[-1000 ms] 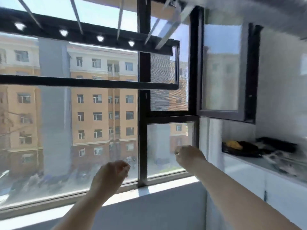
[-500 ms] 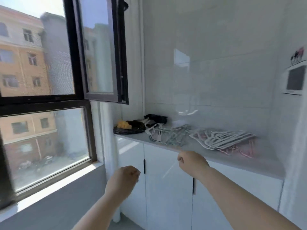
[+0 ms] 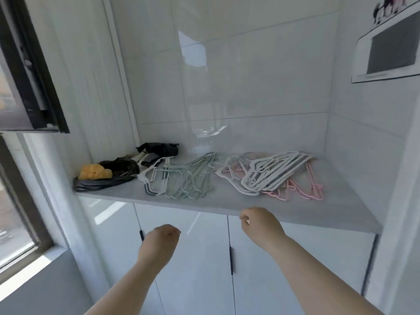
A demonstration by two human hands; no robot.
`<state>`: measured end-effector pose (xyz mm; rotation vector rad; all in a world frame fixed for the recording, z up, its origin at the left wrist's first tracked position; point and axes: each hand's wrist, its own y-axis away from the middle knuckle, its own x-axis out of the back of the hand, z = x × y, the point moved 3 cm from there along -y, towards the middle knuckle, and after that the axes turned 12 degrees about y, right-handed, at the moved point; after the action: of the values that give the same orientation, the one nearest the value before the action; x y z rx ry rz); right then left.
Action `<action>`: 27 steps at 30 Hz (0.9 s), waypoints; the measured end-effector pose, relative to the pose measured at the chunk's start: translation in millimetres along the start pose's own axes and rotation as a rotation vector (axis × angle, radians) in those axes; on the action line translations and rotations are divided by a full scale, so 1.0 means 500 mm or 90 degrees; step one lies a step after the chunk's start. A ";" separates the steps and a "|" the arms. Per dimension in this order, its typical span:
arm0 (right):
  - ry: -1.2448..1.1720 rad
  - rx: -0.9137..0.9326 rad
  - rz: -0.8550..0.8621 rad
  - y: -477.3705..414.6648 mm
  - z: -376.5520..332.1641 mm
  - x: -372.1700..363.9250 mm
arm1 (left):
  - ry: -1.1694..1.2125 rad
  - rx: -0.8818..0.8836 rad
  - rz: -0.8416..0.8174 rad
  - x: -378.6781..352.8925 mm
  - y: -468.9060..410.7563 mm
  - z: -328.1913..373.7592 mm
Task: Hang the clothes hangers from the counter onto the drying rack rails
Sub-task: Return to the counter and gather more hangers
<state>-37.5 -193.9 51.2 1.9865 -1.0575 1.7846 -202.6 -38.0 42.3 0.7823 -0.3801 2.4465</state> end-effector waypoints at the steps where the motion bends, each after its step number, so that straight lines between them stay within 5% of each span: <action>1: 0.003 -0.010 0.007 -0.014 0.016 -0.014 | -0.021 -0.004 -0.005 -0.023 -0.029 0.002; 6: 0.057 -0.057 0.007 -0.070 0.108 -0.073 | 0.032 -0.058 0.001 -0.118 -0.130 0.012; 14: 0.083 0.044 0.270 -0.273 0.112 -0.099 | -0.042 -0.136 0.056 -0.171 -0.287 0.019; 17: 0.089 0.087 0.218 -0.361 0.092 -0.109 | -0.064 -0.129 0.036 -0.189 -0.339 0.034; 22: 0.166 0.046 -0.065 -0.487 0.132 -0.140 | -0.075 -0.146 0.050 -0.228 -0.418 0.076; 27: 0.073 0.056 -0.064 -0.516 0.173 -0.164 | -0.067 -0.151 0.005 -0.289 -0.465 0.154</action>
<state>200.7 -41.2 24.7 1.9231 -0.8429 1.8968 63.9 60.9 39.2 0.8076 -0.7000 2.3184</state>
